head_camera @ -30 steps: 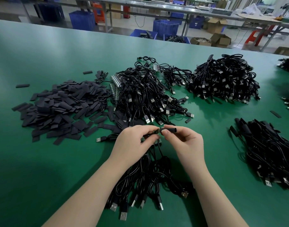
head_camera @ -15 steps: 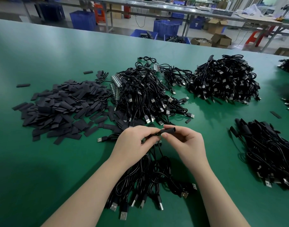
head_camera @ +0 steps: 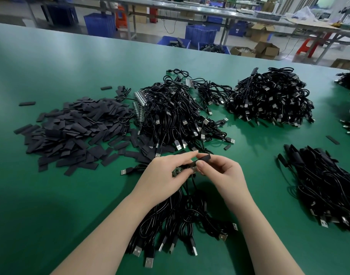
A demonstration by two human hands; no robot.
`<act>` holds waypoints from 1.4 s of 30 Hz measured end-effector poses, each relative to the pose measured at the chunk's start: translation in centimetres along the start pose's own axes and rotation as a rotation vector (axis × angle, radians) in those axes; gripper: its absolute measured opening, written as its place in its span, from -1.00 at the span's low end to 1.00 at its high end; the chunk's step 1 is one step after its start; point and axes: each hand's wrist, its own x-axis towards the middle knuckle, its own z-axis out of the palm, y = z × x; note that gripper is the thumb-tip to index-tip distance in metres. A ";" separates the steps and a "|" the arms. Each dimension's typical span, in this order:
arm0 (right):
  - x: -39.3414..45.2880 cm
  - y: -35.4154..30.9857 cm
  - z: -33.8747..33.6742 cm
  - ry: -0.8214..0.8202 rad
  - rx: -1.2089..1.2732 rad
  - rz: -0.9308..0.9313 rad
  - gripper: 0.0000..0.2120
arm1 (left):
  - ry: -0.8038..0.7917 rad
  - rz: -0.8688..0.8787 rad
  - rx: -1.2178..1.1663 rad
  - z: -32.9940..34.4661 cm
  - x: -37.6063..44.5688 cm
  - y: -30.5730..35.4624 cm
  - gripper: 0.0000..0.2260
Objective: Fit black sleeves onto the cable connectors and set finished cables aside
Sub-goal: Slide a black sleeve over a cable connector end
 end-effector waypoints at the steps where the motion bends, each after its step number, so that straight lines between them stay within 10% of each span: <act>1: -0.1 -0.1 0.0 -0.024 0.002 -0.004 -0.77 | 0.014 -0.002 0.000 0.0 0.0 0.0 -0.59; 24: 0.0 0.6 1.4 0.222 0.350 0.129 -0.82 | 0.179 0.016 0.082 0.0 -0.1 0.5 -0.86; 42: -0.3 0.4 1.7 0.188 0.172 0.018 -0.72 | 0.169 0.086 0.030 -0.1 -0.1 0.9 -0.79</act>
